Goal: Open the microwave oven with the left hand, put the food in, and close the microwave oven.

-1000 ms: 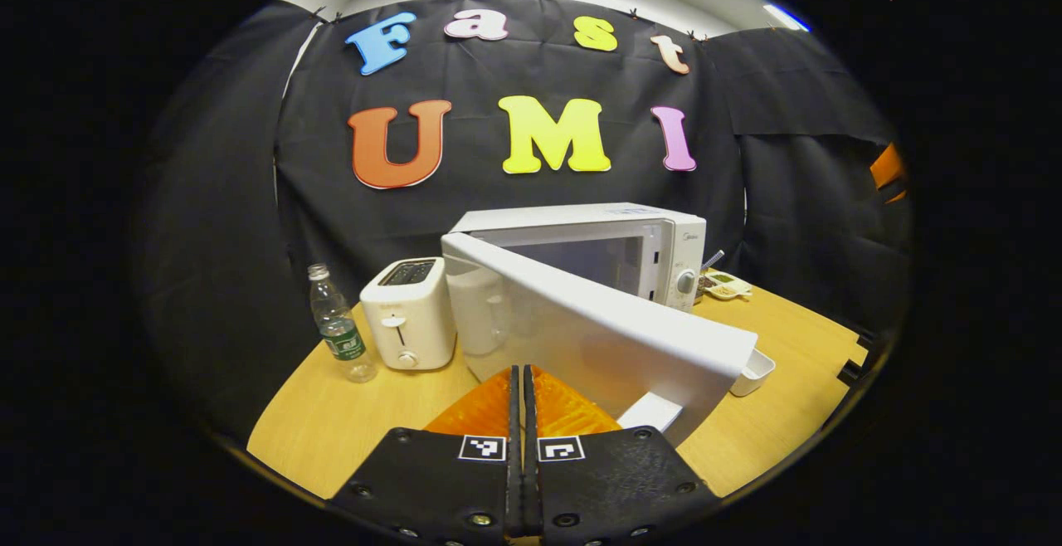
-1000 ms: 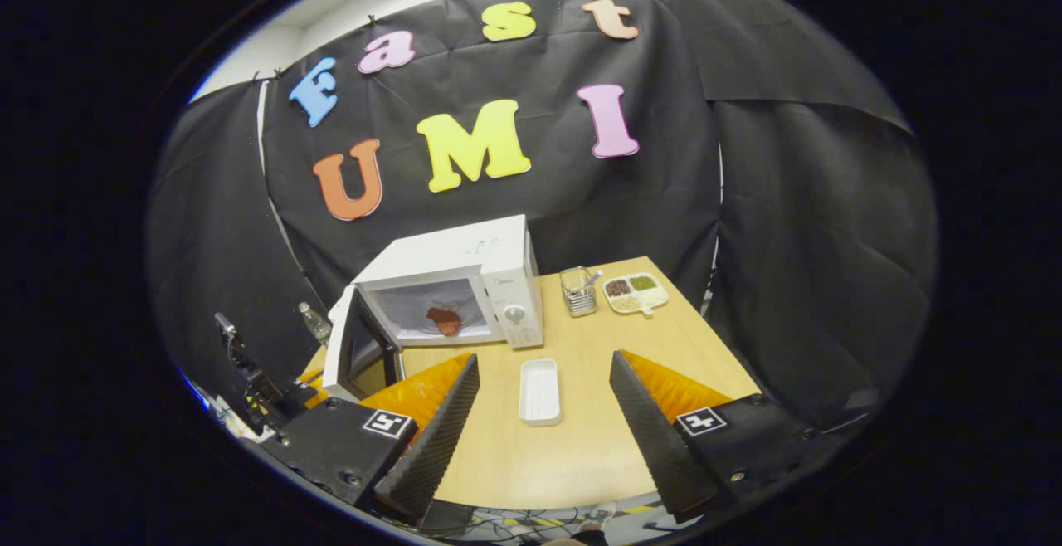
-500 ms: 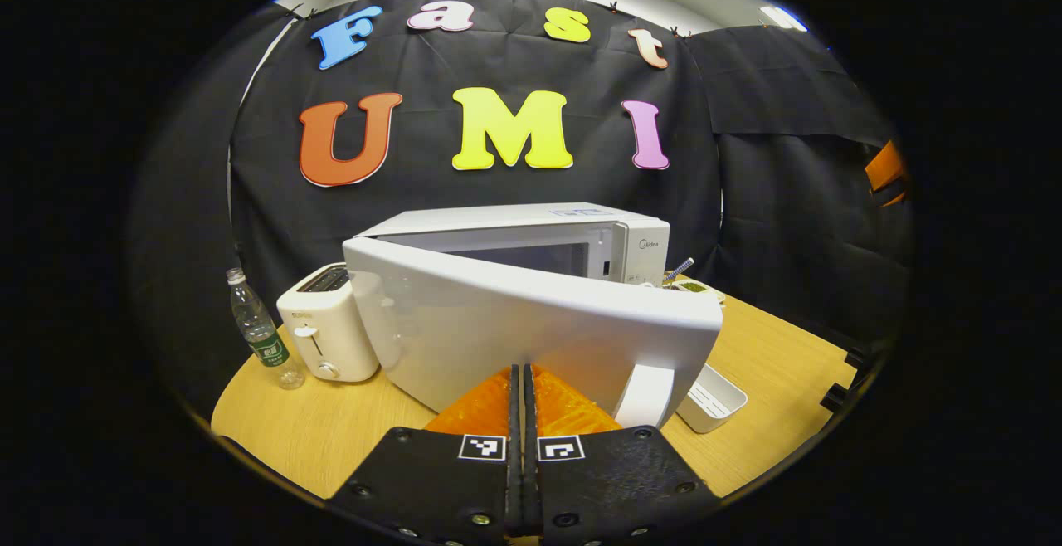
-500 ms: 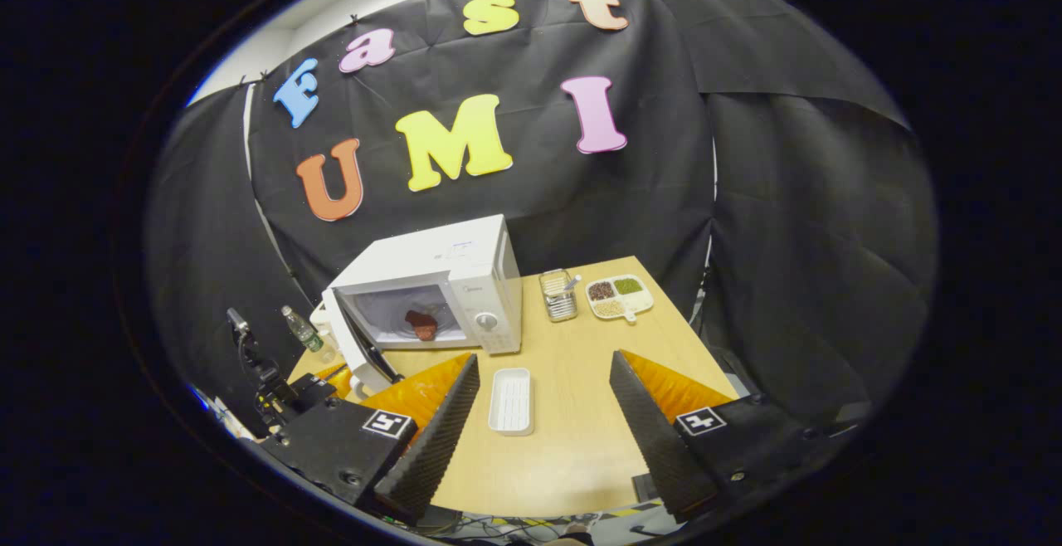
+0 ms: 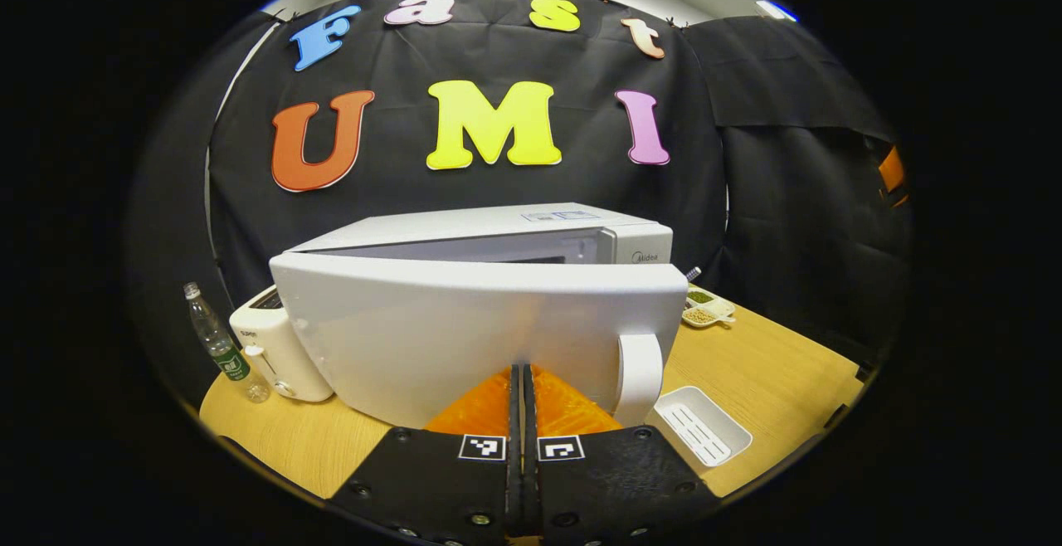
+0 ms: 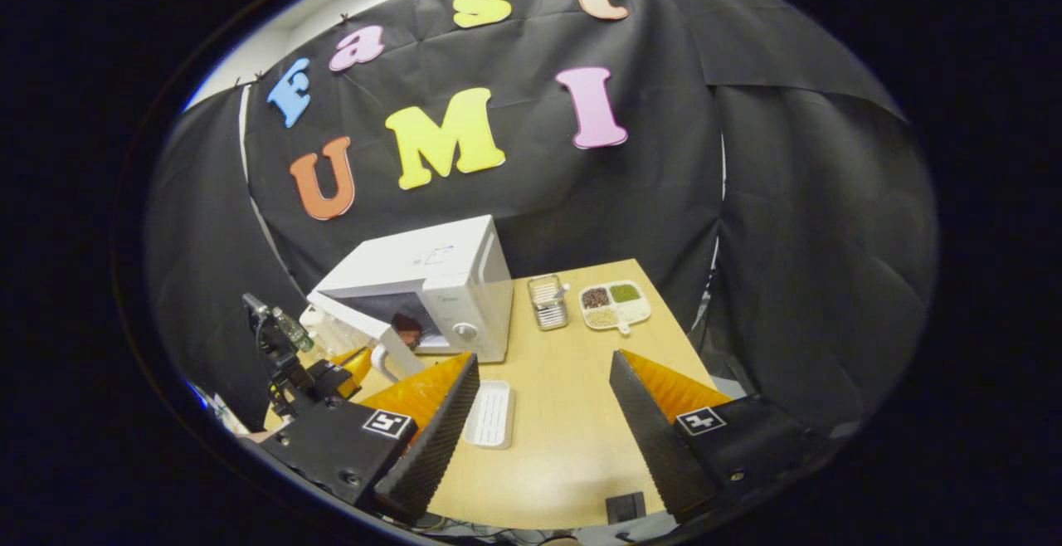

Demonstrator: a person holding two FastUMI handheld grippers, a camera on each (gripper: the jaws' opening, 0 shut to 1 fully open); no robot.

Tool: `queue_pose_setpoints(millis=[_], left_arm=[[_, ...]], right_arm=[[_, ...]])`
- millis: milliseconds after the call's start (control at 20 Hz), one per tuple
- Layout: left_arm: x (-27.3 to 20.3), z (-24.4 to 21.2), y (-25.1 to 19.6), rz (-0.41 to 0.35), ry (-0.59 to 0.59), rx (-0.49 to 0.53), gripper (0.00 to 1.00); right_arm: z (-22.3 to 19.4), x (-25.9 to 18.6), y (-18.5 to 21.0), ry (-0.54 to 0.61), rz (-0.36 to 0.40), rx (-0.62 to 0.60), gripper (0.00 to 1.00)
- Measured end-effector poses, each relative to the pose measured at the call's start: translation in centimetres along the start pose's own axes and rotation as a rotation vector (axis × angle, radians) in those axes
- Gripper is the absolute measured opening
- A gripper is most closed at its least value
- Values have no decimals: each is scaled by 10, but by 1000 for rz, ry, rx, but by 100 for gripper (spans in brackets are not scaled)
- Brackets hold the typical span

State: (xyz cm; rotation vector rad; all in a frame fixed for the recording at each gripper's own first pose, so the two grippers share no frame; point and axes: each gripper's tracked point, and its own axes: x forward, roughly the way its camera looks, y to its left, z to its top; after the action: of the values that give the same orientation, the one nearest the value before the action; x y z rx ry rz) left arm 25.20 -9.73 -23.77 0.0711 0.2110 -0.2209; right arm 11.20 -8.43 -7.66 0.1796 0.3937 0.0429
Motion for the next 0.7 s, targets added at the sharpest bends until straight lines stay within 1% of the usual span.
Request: queue_pose_setpoints(millis=[200, 250, 300, 350, 450, 500, 550, 600, 700], left_arm=[[32, 8, -6, 29, -5, -10, 0], [40, 8, -6, 34, -4, -14, 0], [47, 9, -8, 37, -3, -14, 0], [53, 10, -9, 43, -3, -9, 0], [65, 10, -15, 47, 4, -10, 0], [70, 11, -17, 50, 6, -16, 8], [75, 11, -18, 53, 15, -22, 0], [77, 10, -18, 66, 17, -24, 0], [75, 11, -18, 65, 16, -19, 0]], right_arm=[[8, 14, -18, 8, 10, -5, 100], [10, 18, -20, 13, 13, -6, 90], [11, 22, -25, 16, 15, -7, 100], [12, 25, -28, 22, 15, -6, 90], [13, 33, -34, 33, 22, -1, 90], [14, 35, -36, 36, 25, 0, 100], [15, 38, -37, 38, 28, 0, 100], [14, 41, -39, 42, 30, -3, 100], [12, 47, -40, 58, 41, -1, 100]])
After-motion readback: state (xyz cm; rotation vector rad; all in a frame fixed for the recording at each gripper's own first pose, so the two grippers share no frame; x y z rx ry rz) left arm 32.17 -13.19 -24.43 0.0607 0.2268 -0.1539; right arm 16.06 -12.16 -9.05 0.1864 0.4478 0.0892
